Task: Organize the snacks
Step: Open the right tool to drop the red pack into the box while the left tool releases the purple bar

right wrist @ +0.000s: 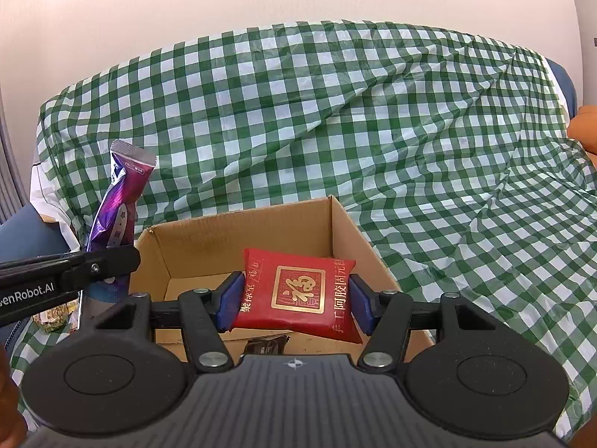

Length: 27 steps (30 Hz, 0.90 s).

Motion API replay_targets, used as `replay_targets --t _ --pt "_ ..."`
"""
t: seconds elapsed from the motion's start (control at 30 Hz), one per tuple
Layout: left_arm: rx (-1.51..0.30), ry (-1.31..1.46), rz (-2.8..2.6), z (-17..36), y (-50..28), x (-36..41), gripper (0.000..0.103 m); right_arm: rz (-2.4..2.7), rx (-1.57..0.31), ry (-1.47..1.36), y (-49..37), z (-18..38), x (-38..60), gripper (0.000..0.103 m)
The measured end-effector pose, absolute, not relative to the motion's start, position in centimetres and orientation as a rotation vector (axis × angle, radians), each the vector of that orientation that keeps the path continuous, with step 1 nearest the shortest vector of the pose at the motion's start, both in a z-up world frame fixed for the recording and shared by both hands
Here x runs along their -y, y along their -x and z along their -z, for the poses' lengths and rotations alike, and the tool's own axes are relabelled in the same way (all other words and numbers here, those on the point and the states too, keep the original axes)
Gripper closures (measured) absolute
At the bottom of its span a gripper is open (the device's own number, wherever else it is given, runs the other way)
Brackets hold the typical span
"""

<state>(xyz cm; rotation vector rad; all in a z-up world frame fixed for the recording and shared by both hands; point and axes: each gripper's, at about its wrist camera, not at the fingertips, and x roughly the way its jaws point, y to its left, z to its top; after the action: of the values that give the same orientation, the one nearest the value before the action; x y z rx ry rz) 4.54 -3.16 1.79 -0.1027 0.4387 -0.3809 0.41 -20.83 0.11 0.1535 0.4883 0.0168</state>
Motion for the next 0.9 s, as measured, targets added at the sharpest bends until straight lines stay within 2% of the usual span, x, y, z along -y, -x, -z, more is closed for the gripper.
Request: replay_targets --t 0.6,0.63,0.7,0.9 --pt "-0.445 0.102 0.391 -1.86 -4.48 3.61 0.096 -0.026 -0.496 -0.146 -0.51 -0.08 20.49 0.041" --pt "-0.453 0.106 0.394 -1.83 -4.56 3.61 0.094 -0.029 -0.499 -0.147 -0.54 -0.06 20.50 0.039" --pt "-0.464 0.105 0.389 -1.74 -4.67 3.66 0.081 -0.033 -0.509 -0.148 -0.66 -0.01 20.48 0.034" --pt "-0.459 0.104 0.377 -1.76 -4.61 3.43 0.079 -0.028 -0.532 -0.149 -1.01 0.18 20.42 0.031"
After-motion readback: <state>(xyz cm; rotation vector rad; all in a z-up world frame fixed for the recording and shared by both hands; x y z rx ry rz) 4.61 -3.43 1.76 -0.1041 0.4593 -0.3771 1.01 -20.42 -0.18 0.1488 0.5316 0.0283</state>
